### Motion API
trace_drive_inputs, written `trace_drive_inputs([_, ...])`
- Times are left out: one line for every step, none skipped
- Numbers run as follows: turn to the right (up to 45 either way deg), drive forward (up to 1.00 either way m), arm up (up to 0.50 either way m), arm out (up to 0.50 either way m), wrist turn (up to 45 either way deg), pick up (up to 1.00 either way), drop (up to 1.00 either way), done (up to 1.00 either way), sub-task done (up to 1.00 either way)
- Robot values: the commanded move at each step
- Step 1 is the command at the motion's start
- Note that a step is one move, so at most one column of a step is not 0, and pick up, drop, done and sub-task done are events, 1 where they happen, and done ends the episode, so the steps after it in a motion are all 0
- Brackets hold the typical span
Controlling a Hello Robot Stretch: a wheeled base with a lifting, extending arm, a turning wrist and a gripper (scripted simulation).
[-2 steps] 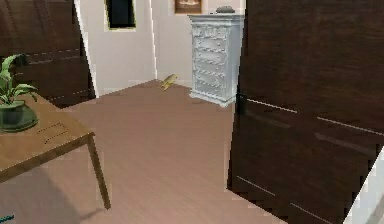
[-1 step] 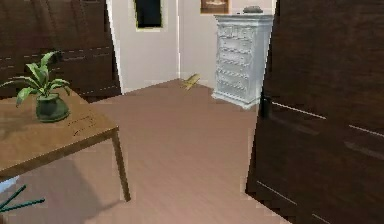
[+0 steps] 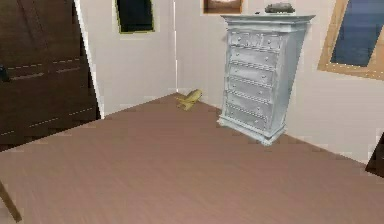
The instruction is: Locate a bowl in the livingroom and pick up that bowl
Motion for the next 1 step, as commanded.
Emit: trace_drive_inputs([-3.0, 0.00, 0.00, 0.00, 0.0, 0.00, 0.00, 0.00, 0.00])
